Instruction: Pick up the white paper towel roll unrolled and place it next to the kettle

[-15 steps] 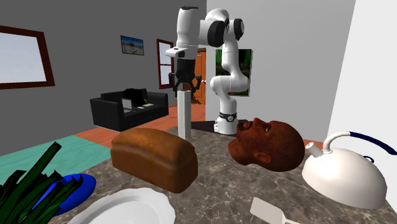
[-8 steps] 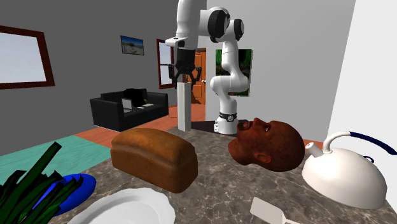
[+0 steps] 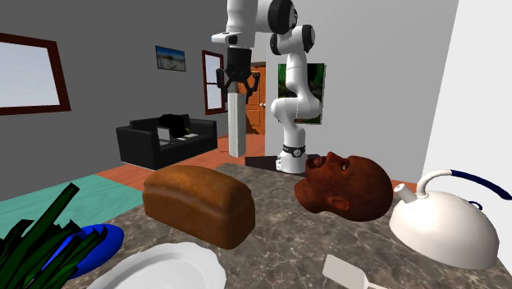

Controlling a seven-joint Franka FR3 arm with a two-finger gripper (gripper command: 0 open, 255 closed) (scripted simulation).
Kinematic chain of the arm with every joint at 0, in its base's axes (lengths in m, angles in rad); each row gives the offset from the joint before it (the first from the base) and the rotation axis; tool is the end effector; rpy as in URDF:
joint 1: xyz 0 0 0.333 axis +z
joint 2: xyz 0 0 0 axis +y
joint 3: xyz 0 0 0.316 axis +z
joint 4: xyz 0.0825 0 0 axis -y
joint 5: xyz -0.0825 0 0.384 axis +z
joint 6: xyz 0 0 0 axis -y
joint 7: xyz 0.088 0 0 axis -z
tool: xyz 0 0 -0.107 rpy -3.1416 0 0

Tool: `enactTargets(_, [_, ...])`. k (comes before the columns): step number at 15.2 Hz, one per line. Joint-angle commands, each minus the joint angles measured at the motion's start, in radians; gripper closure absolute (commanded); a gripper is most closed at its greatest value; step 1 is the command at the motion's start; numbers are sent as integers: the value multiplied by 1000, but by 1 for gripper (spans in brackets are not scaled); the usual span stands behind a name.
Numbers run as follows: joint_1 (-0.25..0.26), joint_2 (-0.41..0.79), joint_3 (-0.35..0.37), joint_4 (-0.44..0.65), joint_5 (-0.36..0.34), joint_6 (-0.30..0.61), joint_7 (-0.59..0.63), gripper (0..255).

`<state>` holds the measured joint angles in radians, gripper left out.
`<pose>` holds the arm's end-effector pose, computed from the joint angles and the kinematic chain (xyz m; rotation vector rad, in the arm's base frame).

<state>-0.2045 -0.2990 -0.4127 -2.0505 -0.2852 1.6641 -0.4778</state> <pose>0.3516 -0.3054 0.5453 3.0423 -0.1128 -0.2694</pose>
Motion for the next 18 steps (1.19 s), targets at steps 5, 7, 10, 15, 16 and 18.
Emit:
enactTargets(5, [3, 3, 8, 81, 5, -78, -12, 255])
enactTargets(7, [4, 6, 10, 110, 7, -104, -17, 255])
enactTargets(10, [6, 13, 12, 157, 11, -143, -25, 255])
enactTargets(15, [8, 29, 15, 239, 16, -209, -40, 255])
enactTargets(16, [9, 32, 15, 256, 17, -222, -43, 255])
enactTargets(18, [10, 41, 16, 291, 20, -249, -50, 255])
